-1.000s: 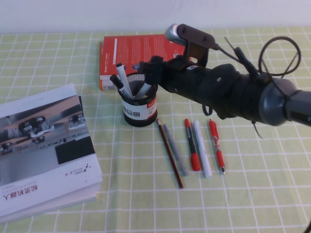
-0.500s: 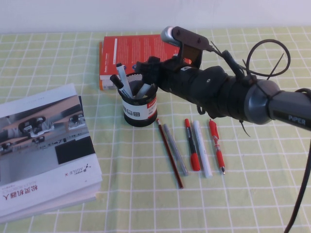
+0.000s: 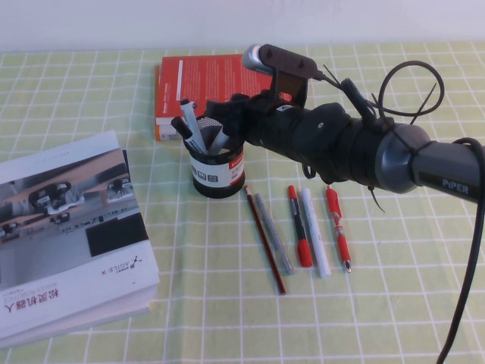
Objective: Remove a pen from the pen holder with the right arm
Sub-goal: 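Take a marker out of the pen holder and lay it on the table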
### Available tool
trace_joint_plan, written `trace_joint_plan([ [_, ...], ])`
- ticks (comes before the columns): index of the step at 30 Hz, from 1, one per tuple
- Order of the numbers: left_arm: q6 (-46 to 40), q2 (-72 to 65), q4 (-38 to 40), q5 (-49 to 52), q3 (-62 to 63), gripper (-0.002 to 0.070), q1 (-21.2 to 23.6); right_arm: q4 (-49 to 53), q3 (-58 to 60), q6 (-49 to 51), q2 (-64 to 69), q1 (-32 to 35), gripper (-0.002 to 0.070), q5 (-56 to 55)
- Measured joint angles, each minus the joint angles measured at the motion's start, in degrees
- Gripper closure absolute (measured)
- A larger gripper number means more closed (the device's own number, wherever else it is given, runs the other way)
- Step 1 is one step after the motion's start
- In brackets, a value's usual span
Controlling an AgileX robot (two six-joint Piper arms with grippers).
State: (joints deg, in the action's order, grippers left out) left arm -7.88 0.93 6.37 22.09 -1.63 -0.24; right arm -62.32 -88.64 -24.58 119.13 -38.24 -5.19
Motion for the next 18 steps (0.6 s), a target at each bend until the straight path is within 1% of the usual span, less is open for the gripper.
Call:
trace_joint_plan([
  [6,0.0,0.0,0.0,0.0,0.0,0.068,0.0,0.0,0.0,-0.6,0.0,0.0,0.0536,0.0],
  [8,0.0,0.0,0.0,0.0,0.0,0.068,0.0,0.0,0.0,-1.9,0.0,0.0,0.0555,0.0],
  [18,0.0,0.0,0.0,0.0,0.0,0.068,0.0,0.0,0.0,-8.5,-1.1,0.0,0.0555,0.0],
])
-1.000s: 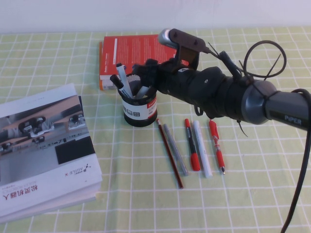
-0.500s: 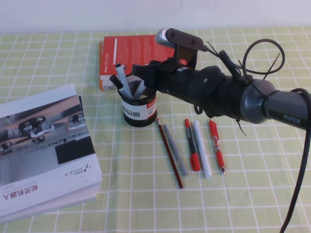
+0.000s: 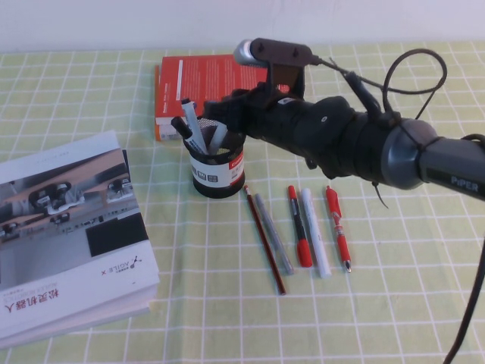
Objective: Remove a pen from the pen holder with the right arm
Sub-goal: 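Take a marker out of the pen holder and lay it on the table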
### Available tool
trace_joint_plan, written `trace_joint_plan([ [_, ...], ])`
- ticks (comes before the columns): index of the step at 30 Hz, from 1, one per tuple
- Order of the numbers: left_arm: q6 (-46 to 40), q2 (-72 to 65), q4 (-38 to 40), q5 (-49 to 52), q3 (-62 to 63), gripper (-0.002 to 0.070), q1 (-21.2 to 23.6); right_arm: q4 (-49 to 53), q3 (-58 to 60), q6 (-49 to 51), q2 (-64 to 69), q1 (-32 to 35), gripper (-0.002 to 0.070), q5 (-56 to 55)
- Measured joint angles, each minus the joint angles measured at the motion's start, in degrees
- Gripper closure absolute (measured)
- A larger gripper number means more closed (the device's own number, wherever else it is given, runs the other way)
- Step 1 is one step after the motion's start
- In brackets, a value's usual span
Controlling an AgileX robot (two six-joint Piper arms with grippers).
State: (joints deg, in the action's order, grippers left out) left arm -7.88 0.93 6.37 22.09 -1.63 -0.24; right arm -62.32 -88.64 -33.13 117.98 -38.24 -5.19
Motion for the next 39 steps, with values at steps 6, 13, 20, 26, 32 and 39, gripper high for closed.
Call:
trace_joint_plan([
  [6,0.0,0.0,0.0,0.0,0.0,0.068,0.0,2.6,0.0,-0.9,-4.1,0.0,0.0556,1.7],
  [13,0.0,0.0,0.0,0.0,0.0,0.068,0.0,10.4,0.0,-0.9,-13.4,0.0,0.0556,11.2],
  [20,0.0,0.0,0.0,0.0,0.0,0.068,0.0,29.3,0.0,12.9,-24.7,0.2,0.0556,27.2],
  [26,0.0,0.0,0.0,0.0,0.0,0.068,0.0,52.3,0.0,35.3,-30.5,0.2,0.0556,44.0],
  [32,0.0,0.0,0.0,0.0,0.0,0.068,0.0,64.5,0.0,46.7,-30.3,0.5,0.0556,62.5],
  [39,0.0,0.0,0.0,0.0,0.0,0.068,0.0,65.6,0.0,47.9,-22.8,0.9,0.0556,67.3],
])
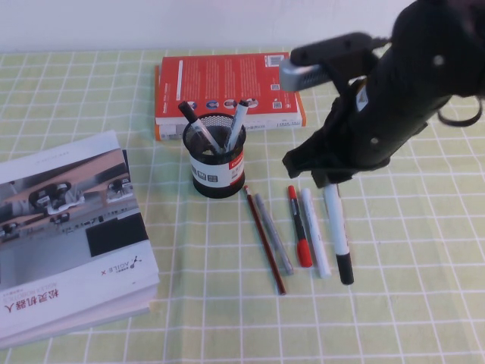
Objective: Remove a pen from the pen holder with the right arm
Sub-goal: 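Take a marker out of the pen holder and lay it on the table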
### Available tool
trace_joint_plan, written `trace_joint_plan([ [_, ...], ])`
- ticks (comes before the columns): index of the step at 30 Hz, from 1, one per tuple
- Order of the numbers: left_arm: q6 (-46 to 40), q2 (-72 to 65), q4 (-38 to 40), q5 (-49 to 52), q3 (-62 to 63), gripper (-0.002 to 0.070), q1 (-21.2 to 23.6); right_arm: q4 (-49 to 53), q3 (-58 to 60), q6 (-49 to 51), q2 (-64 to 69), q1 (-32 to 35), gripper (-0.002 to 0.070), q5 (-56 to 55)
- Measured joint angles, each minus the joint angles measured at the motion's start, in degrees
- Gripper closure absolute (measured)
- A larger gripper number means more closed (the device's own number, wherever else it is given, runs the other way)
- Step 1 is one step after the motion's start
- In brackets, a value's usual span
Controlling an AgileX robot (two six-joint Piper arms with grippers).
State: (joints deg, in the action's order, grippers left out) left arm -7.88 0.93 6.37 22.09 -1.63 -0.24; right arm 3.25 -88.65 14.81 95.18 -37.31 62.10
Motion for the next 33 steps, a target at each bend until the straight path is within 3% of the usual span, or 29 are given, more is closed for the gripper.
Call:
trace_joint_plan([
  [11,0.0,0.0,0.0,0.0,0.0,0.068,0.0,-3.3,-5.2,0.0,13.0,6.3,0.0556,0.0],
  [33,0.0,0.0,0.0,0.0,0.0,0.068,0.0,-5.9,-12.5,-0.8,26.0,8.9,0.0556,-5.8],
])
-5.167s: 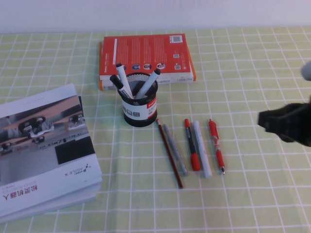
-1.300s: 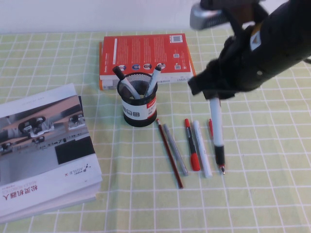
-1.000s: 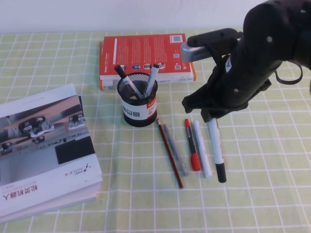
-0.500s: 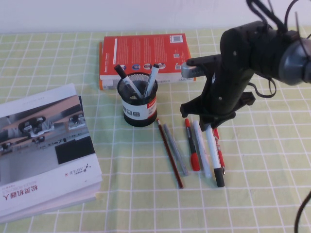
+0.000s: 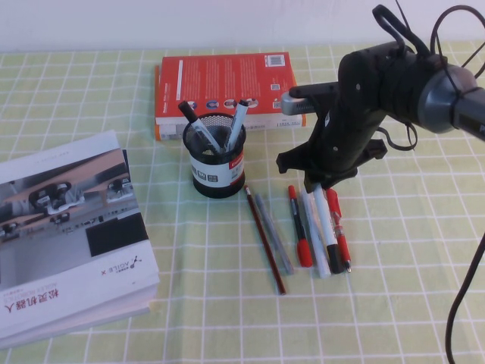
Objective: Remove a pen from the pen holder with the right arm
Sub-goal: 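Take a marker out of the pen holder and lay it on the table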
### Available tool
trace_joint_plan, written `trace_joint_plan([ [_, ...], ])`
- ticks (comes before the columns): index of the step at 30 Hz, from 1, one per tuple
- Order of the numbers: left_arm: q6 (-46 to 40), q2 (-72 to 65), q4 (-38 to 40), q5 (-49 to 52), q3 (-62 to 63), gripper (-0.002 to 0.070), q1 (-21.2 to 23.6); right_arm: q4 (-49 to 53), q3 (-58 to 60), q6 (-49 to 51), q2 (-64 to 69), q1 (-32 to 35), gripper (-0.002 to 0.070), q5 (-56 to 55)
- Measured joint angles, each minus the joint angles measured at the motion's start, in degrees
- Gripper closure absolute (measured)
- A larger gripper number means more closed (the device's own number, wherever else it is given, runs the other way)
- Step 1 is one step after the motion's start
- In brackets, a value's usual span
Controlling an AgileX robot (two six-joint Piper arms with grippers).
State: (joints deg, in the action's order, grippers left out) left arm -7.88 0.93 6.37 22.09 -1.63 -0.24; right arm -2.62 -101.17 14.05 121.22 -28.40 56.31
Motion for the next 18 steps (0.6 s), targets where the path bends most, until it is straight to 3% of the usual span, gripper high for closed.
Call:
trace_joint_plan([
  [5,0.0,0.0,0.0,0.0,0.0,0.068,0.0,-0.1,0.0,0.0,0.1,0.0,0.0552,-0.4],
  [12,0.0,0.0,0.0,0.0,0.0,0.068,0.0,0.0,0.0,0.0,0.1,0.1,0.0407,0.5],
  [18,0.0,0.0,0.0,0.0,0.0,0.068,0.0,0.9,0.1,-0.1,-0.8,0.1,0.0384,2.6],
])
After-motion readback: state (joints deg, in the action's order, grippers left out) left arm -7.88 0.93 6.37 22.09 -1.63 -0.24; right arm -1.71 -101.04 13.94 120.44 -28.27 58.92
